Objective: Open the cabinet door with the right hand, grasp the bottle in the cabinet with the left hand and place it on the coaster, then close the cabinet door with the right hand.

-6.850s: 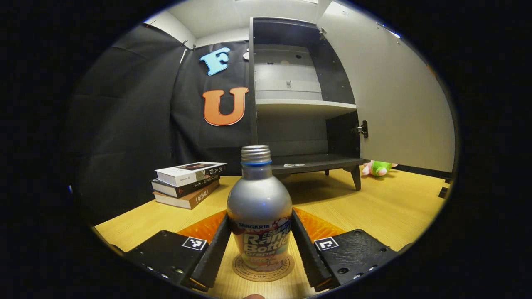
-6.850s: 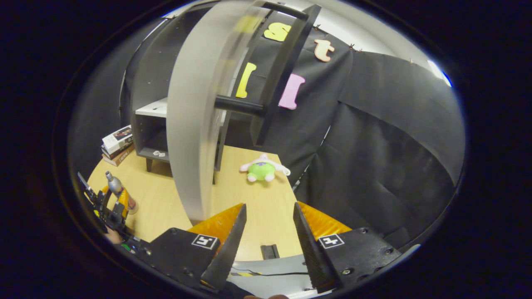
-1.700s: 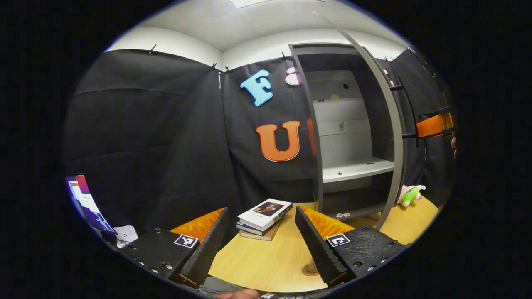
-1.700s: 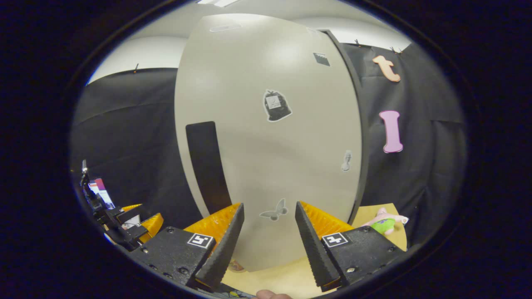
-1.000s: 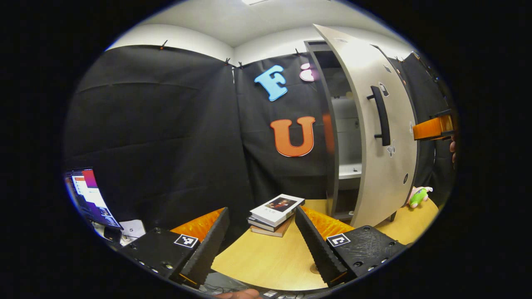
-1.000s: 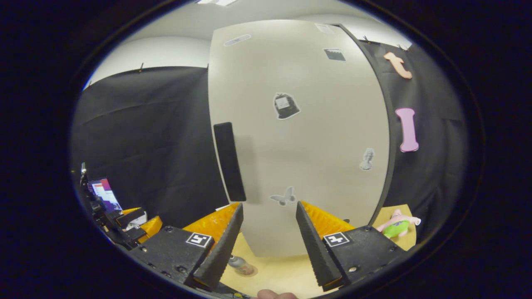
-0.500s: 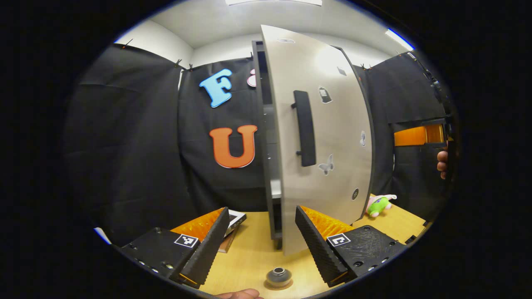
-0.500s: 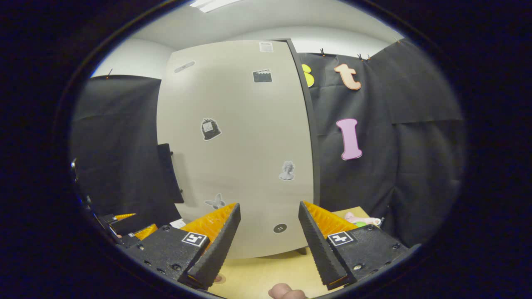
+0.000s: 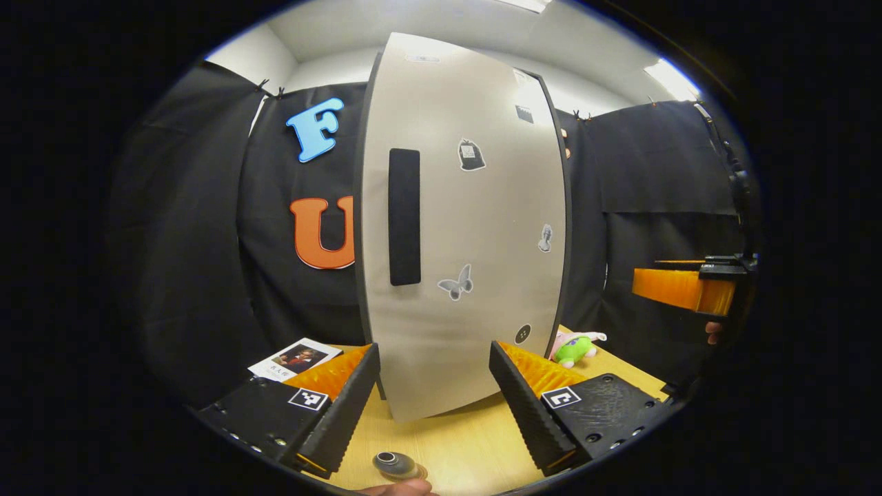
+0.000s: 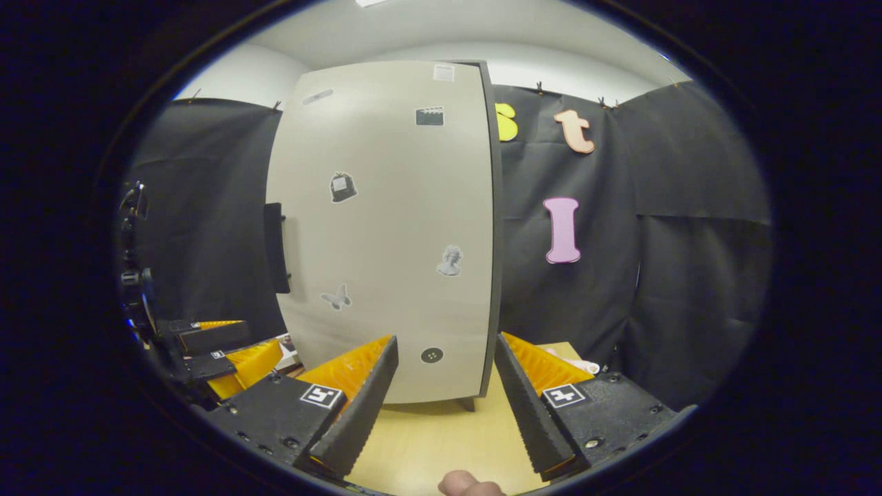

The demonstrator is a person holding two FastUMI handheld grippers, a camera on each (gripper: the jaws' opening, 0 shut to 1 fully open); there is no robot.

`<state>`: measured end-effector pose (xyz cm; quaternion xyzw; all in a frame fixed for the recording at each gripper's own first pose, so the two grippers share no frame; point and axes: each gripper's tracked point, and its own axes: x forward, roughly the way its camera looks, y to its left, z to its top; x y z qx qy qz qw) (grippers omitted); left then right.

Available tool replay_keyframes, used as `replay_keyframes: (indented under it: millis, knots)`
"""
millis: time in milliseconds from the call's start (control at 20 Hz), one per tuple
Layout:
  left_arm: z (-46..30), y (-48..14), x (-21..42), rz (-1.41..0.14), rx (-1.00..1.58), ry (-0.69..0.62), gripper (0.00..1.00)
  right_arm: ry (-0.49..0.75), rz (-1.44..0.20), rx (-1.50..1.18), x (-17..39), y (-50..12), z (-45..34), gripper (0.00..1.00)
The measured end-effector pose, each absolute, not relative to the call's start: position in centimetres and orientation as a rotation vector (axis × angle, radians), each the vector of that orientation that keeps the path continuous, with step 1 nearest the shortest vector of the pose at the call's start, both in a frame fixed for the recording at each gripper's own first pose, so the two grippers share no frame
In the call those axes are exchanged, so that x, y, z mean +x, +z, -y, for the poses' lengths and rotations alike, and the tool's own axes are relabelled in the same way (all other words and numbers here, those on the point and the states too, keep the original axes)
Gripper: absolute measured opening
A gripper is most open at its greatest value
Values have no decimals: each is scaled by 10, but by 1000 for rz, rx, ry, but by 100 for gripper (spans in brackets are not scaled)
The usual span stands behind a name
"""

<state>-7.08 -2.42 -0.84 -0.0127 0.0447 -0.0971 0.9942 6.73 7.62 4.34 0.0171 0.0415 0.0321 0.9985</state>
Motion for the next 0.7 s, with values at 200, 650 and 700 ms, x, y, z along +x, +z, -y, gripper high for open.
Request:
replay_keyframes:
  millis: [200,650,700]
  knots:
    - [19,-13,-74,-97,-23,-179,96,81,-96,59,73,39,-75,91]
    - [1,-6,-84,-73,-32,-116,96,83,-105,91,77,39,-67,91]
    - [1,-6,-85,-73,-32,-114,96,81,-99,95,76,39,-66,92]
